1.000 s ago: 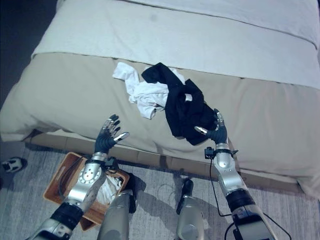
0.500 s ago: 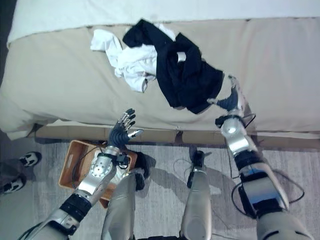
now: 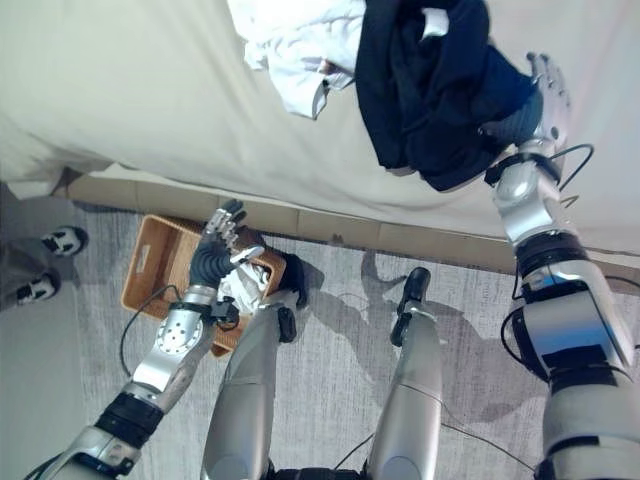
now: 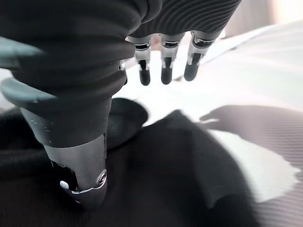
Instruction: Pick up clothes into the bucket
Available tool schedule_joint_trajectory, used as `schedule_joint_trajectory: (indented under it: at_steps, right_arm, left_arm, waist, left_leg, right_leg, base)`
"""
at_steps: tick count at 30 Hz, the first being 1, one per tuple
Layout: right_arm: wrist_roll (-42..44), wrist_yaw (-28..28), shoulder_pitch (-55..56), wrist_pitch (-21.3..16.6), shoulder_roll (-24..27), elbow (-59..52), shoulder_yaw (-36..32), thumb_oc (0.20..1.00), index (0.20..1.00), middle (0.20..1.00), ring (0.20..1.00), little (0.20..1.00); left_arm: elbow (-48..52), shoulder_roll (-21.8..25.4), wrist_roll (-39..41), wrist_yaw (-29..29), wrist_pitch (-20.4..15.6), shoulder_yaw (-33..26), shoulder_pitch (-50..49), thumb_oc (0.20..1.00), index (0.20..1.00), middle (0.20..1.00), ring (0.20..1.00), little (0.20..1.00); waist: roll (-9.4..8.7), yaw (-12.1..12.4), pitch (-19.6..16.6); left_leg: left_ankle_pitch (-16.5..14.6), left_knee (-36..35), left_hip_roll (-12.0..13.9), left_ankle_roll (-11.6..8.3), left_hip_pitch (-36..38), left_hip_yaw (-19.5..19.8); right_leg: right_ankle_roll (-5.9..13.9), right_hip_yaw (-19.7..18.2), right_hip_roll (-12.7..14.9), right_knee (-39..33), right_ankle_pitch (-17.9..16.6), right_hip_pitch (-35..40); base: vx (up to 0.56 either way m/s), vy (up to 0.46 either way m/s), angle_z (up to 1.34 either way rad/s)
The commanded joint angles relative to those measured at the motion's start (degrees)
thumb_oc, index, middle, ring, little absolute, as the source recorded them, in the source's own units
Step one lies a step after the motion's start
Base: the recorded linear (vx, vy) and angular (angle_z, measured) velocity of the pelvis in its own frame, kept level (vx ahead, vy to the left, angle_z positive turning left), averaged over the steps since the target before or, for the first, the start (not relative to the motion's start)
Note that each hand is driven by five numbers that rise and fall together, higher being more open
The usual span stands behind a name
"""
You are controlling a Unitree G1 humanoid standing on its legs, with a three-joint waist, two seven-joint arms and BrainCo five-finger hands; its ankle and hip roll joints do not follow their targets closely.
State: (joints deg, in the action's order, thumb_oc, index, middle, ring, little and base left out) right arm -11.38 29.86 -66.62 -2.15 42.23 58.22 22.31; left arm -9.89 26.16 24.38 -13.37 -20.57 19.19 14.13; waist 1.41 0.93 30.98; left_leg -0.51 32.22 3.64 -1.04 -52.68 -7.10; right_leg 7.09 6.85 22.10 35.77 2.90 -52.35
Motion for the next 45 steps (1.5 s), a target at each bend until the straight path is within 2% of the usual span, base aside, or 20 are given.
schedule_joint_trajectory:
  at_steps: [1, 7, 13, 18, 19, 20, 21, 32, 35, 36, 37, 39, 41, 42, 45]
  right_arm:
    - [-1.1, 0.4, -4.5, -0.9, 3.2, 1.3, 4.2, 1.0, 1.0, 1.0, 1.0, 1.0]
    - [-0.5, -1.8, -5.5, -1.3, 2.1, 4.1, 7.2, 1.0, 1.0, 1.0, 1.0, 1.0]
    - [-0.7, -3.7, -6.1, -0.3, -0.8, 10.7, 8.8, 1.0, 1.0, 1.0, 1.0, 1.0]
    - [-1.4, -7.1, -6.8, 0.5, -1.3, 14.0, 10.6, 1.0, 1.0, 1.0, 1.0, 1.0]
    - [-1.2, -7.4, -6.8, 0.5, -1.3, 14.4, 10.7, 0.558, 0.558, 0.558, 0.558, 0.558]
    - [-1.2, -7.4, -6.8, 0.5, -1.3, 14.4, 10.7, 0.423, 0.423, 0.423, 0.423, 0.423]
    - [-0.6, -7.6, -6.5, 0.2, -1.1, 14.5, 10.5, 0.2, 0.2, 0.2, 0.2, 0.2]
    - [1.9, -6.1, -2.8, -1.6, -1.4, 8.4, 8.1, 0.2, 0.2, 0.2, 0.2, 0.2]
    - [5.3, -4.1, 3.7, -3.8, -1.7, -4.8, 3.1, 0.2, 0.2, 0.2, 0.2, 0.2]
    - [5.3, -4.1, 3.8, -3.8, -1.7, -4.8, 3.1, 0.2, 0.2, 0.2, 0.2, 0.2]
    - [5.6, -4.1, 8.3, -5.1, -1.7, -11.9, 0.8, 0.2, 0.2, 0.2, 0.2, 0.2]
    - [7.5, -4.5, 13.9, -7.1, -1.6, -18.0, -2.4, 0.2, 0.2, 0.2, 0.2, 0.2]
    - [8.6, -6.4, 20.9, -9.2, -1.4, -24.5, -5.1, 0.2, 0.2, 0.2, 0.2, 0.2]
    - [9.1, -7.8, 24.2, -10.2, -1.1, -27.7, -6.3, 0.2, 0.2, 0.2, 0.2, 0.2]
    - [13.5, -12.4, 32.4, -13.6, -0.4, -33.6, -9.0, 0.2, 0.2, 0.2, 0.2, 0.2]
  left_arm:
    - [6.1, 1.0, -0.8, -1.0, -3.2, -2.7, -4.0, 1.0, 1.0, 1.0, 1.0, 1.0]
    - [6.3, 0.4, 0.1, -1.6, -3.0, -3.5, -4.7, 1.0, 1.0, 1.0, 1.0, 1.0]
    - [7.0, -0.2, 0.8, -2.1, -2.6, -2.7, -3.5, 1.0, 1.0, 1.0, 1.0, 1.0]
    - [7.0, -0.8, 0.8, -2.0, -2.2, -2.4, -2.8, 1.0, 1.0, 1.0, 1.0, 1.0]
    - [6.9, -0.9, 0.8, -2.0, -2.1, -2.3, -2.9, 1.0, 1.0, 1.0, 1.0, 1.0]
    - [6.9, -0.9, 0.8, -2.0, -2.1, -2.3, -2.9, 1.0, 1.0, 1.0, 1.0, 1.0]
    - [7.0, -1.0, 0.6, -1.9, -1.9, -2.3, -2.8, 1.0, 1.0, 1.0, 1.0, 1.0]
    - [5.0, -1.8, -0.1, -2.1, -1.8, -1.9, -1.9, 1.0, 1.0, 1.0, 1.0, 1.0]
    - [3.6, -2.5, -0.9, -2.7, -1.8, -2.8, -1.8, 1.0, 1.0, 1.0, 1.0, 1.0]
    - [3.6, -2.5, -0.9, -2.7, -1.8, -2.8, -1.8, 1.0, 1.0, 1.0, 1.0, 1.0]
    - [2.6, -2.7, -1.5, -2.8, -1.8, -3.1, -1.6, 1.0, 1.0, 1.0, 1.0, 1.0]
    - [2.0, -3.0, -1.7, -2.6, -2.1, -3.9, -1.9, 1.0, 1.0, 1.0, 1.0, 1.0]
    - [1.1, -2.9, -1.4, -1.8, -2.3, -4.6, -2.5, 1.0, 1.0, 1.0, 1.0, 1.0]
    - [0.5, -2.6, -1.6, -1.3, -2.3, -4.8, -2.5, 1.0, 1.0, 1.0, 1.0, 1.0]
    - [-1.3, -2.2, -1.4, 0.4, -2.8, -6.0, -2.9, 1.0, 1.0, 1.0, 1.0, 1.0]
  waist:
    - [0.72, -0.4, -1.2]
    - [0.66, 0.5, -1.2]
    - [1.2, 1.0, -1.2]
    - [1.49, 1.2, -1.2]
    - [1.51, 1.3, -1.2]
    - [1.51, 1.3, -1.2]
    - [1.58, 1.3, -1.2]
    - [0.62, 0.7, -1.2]
    - [-0.92, -0.2, -1.2]
    - [-0.92, -0.1, -1.2]
    - [-1.78, -0.8, -1.2]
    - [-2.58, -1.3, -1.2]
    - [-3.53, -1.7, -1.2]
    - [-4.03, -2.0, -1.2]
    - [-5.26, -2.3, -1.2]
  left_leg:
    - [-4.0, 2.1, 0.1, 0.03, -1.7, 3.4]
    - [-4.1, 3.4, -0.3, 0.05, -5.1, 3.7]
    - [-4.4, 4.1, -0.7, 0.18, -6.4, 4.0]
    - [-4.4, 4.4, -1.0, 0.29, -7.2, 4.2]
    - [-4.4, 4.4, -1.0, 0.29, -7.2, 4.1]
    - [-4.4, 4.4, -1.0, 0.29, -7.2, 4.1]
    - [-4.4, 4.4, -1.1, 0.29, -7.3, 4.2]
    - [-3.7, 1.4, -0.7, 0.24, -3.6, 3.7]
    - [-3.2, -1.5, -0.2, 0.03, 1.2, 3.5]
    - [-3.2, -1.6, -0.2, 0.03, 1.2, 3.5]
    - [-3.0, -3.1, 0.0, 0.02, 4.2, 3.5]
    - [-2.8, -4.4, 0.2, -0.06, 7.1, 3.7]
    - [-2.5, -6.5, 0.3, -0.17, 11.3, 3.7]
    - [-0.4, -8.1, 0.5, 0.25, 12.5, 3.3]
    - [0.6, -12.4, 1.0, -0.15, 19.8, 3.5]
  right_leg:
    - [2.36, -1.3, 0.4, 2.7, -1.5, -1.8]
    - [1.88, -1.3, 0.6, 4.9, -0.4, -4.9]
    - [1.63, -1.3, 0.9, 6.1, 0.5, -6.2]
    - [1.37, -1.2, 1.0, 6.9, 1.0, -7.0]
    - [1.33, -1.2, 1.1, 7.0, 1.1, -7.1]
    - [1.33, -1.2, 1.1, 7.0, 1.1, -7.2]
    - [1.32, -1.1, 1.1, 7.1, 1.2, -7.4]
    - [1.65, -0.4, 0.8, 4.3, 0.2, -4.2]
    - [2.07, 0.5, 0.3, 1.0, -0.7, 0.7]
    - [2.07, 0.5, 0.3, 1.0, -0.7, 0.8]
    - [2.4, 1.0, 0.1, -0.8, -1.3, 3.9]
    - [2.75, 1.5, 0.2, -2.6, -1.9, 7.0]
    - [3.08, 2.3, 0.0, -5.2, -2.7, 11.7]
    - [2.57, 3.2, 0.2, -7.5, -4.9, 13.5]
    - [3.27, 4.8, 0.0, -12.1, -6.2, 21.4]
  base:
    - [0.02, -0.001, 0.11]
    - [0.01, -0.003, 0.04]
    - [0.01, 0.001, 0.0]
    - [0.0, 0.008, 0.03]
    - [0.0, 0.008, 0.04]
    - [0.0, 0.0, 0.0]
    - [0.0, 0.0, 0.0]
    - [0.0, 0.0, 0.0]
    - [-0.01, -0.011, -0.03]
    - [0.0, -0.011, -0.1]
    - [0.02, -0.011, -0.07]
    - [0.03, -0.031, -0.05]
    - [0.0, -0.028, -0.05]
    - [-0.02, -0.038, -0.03]
    - [0.06, -0.053, -0.04]
